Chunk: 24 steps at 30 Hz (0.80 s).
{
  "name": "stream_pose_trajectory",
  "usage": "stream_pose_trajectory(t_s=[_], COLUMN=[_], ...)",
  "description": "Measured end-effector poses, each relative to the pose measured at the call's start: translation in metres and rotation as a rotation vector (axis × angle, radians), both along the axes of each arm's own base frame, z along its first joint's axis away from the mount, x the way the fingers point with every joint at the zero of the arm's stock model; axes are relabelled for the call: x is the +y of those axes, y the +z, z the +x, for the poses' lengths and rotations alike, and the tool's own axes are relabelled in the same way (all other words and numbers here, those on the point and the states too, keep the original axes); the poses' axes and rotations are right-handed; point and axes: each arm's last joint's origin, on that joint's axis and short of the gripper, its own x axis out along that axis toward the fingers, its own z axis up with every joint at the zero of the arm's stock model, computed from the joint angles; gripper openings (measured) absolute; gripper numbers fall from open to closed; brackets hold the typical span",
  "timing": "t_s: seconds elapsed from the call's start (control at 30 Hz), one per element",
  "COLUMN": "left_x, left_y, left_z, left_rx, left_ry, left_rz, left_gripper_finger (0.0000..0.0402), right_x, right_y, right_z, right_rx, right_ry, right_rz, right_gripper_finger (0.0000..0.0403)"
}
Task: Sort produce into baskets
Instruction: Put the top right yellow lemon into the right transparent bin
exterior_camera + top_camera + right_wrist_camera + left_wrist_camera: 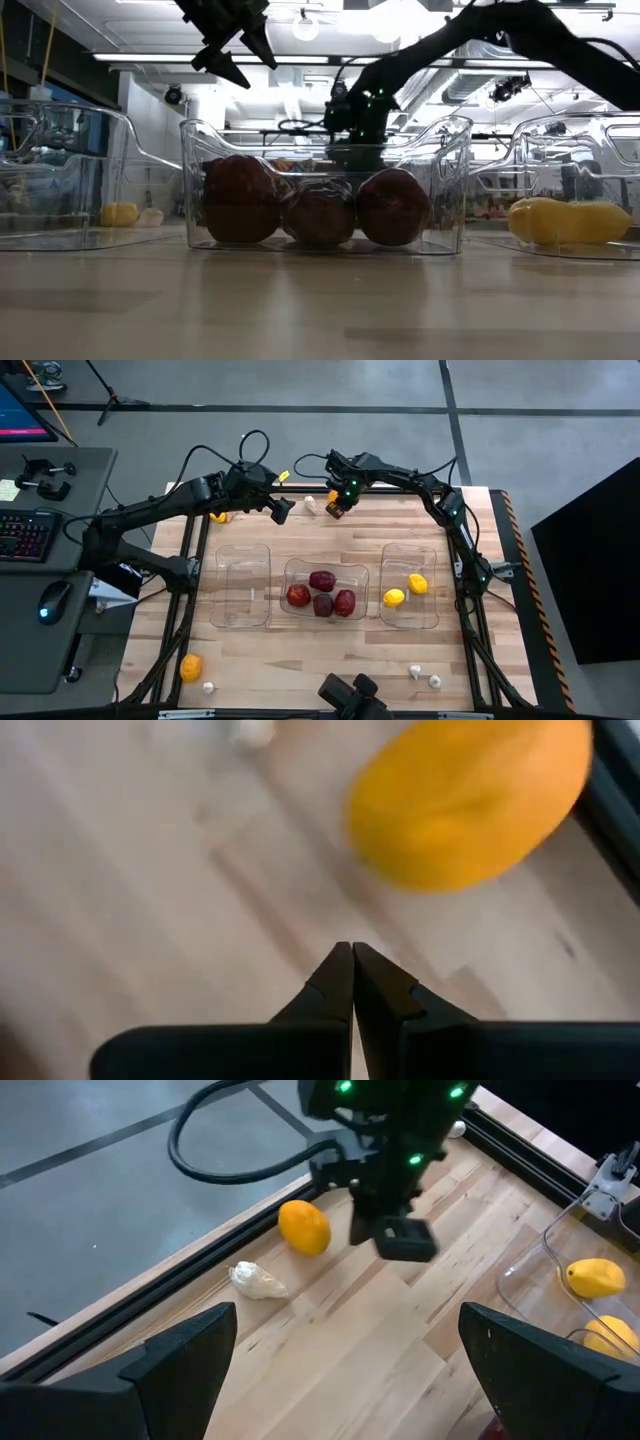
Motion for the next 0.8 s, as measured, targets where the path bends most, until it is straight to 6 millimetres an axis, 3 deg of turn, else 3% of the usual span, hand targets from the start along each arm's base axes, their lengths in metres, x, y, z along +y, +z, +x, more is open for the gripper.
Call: stream_pose_trajectory(t_s=[0.23,0.3,0.43,0.6,0.8], left_x=[0.0,0.0,0.0,0.0,0.0], left_y=[0.0,0.0,0.0,0.0,0.0], left_z=[0.0,0.0,0.0,0.0,0.0], left_rx=[0.0,0.0,0.0,-0.005,-0.009], left_ry=[0.0,0.0,0.0,0.003,0.009], left_rz=[0.001,0.001,0.001,-0.004,-0.009], left_gripper_finger=[0.0369,0.0369,0.0369,0.0369,0.0369], right_x=[0.006,-0.001,-0.019,-0.042,-0.056], right_y=[0.053,0.058,0.048,0.015,-0.004], right_z=[-0.009,-0.007,-0.003,-0.006,-0.004], right_rx=[-0.146,-0.185,-0.232,-0.181,-0.187], right_ry=[0.029,-0.005,-0.072,-0.2,-0.258], right_rz=[-0.063,-0.125,-0.175,-0.173,-0.185], right_gripper_finger=[0.0,0.0,0.0,0.0,0.0])
